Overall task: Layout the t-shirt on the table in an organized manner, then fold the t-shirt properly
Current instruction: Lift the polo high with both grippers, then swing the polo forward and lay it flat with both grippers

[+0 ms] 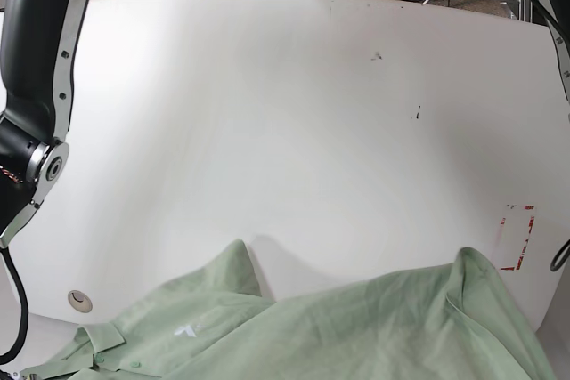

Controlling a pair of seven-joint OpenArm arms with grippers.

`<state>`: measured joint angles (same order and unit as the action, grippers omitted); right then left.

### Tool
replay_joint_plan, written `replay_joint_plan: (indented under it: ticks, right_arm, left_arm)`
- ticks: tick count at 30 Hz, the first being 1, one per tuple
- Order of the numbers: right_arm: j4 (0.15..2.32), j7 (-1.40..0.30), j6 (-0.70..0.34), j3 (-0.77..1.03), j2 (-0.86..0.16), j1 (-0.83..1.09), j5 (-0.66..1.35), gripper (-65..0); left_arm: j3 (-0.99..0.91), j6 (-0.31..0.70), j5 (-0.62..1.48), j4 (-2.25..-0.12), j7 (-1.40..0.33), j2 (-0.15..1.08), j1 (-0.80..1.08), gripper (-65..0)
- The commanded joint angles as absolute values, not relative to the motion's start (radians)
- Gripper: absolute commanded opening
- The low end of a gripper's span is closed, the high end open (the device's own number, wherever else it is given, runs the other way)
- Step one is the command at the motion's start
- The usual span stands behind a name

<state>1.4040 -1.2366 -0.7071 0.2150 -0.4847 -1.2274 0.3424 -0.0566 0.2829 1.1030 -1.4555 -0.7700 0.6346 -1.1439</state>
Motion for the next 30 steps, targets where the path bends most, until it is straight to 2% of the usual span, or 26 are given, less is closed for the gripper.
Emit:
replay_joint_plan:
  ticks: [1, 5, 12, 19, 30]
  right_arm:
    - [1.412, -1.231, -0.698, 0.217, -0.504, -1.270, 0.318, -65.0]
    - [1.429, -1.260, -0.698, 0.223, -0.507, -1.254, 0.320, -65.0]
    - [1.503, -1.279, -0.698, 0.275, -0.506, -1.090, 0.349, -65.0]
    - [1.560, -1.290, -0.698, 0.371, -0.498, -0.860, 0.421, -65.0]
    - [1.736, -1.317, -0.698, 0.542, -0.361, -0.453, 0.438, -65.0]
  left_arm:
    - [-0.062, 0.272, 1.093, -1.440, -0.753, 0.639, -1.191, -65.0]
    - [-0.062, 0.272, 1.093, -1.432, -0.777, 0.639, -1.188, -65.0]
    - [-0.071, 0.272, 1.122, -1.460, -0.832, 0.636, -1.076, -65.0]
    - [-0.122, 0.272, 1.225, -1.477, -0.835, 0.636, -0.862, -65.0]
    - [-0.151, 0.272, 1.241, -1.567, -0.835, 0.638, -0.469, -65.0]
